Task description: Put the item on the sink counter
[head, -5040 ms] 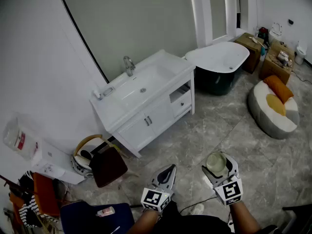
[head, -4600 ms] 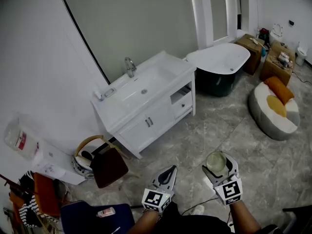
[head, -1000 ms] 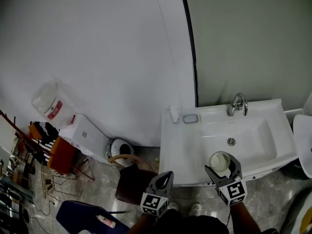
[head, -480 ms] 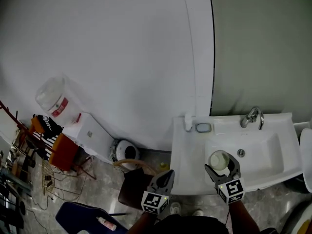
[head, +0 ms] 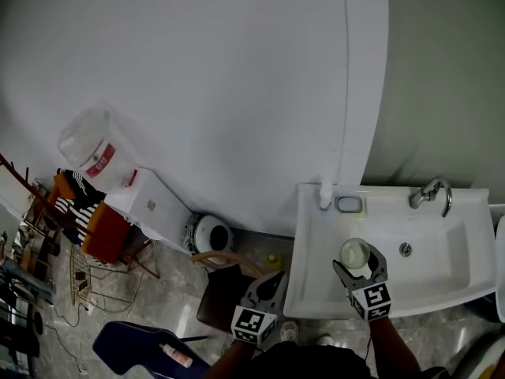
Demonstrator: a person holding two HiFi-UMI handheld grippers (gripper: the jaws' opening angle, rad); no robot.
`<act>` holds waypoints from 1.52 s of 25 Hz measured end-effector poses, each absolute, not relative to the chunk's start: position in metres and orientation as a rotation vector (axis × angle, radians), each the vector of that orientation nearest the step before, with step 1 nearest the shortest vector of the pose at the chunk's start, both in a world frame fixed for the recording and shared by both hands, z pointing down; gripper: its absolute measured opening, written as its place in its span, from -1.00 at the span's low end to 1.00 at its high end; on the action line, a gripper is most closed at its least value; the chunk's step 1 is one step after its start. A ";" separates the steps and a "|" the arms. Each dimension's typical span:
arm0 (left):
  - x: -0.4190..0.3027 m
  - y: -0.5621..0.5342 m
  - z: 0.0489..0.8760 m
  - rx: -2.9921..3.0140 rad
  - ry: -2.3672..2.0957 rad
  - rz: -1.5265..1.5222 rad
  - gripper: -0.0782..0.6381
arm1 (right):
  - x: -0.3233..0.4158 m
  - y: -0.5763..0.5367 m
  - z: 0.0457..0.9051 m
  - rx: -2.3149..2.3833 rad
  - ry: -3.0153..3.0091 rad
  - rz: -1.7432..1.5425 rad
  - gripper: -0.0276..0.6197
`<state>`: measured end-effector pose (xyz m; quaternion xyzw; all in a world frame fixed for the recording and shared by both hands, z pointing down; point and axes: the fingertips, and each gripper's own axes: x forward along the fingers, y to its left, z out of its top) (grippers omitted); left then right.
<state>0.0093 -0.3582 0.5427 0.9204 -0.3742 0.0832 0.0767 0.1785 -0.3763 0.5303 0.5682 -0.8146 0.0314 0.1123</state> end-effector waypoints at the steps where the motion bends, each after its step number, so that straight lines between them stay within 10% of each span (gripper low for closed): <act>1: 0.007 -0.361 0.544 2.754 -1.122 0.251 -0.75 | 0.176 -0.380 0.536 1.657 -2.388 0.097 0.24; 38: -0.041 -0.394 0.576 2.676 -1.199 0.315 -0.75 | 0.142 -0.452 0.719 1.469 -2.248 0.338 0.24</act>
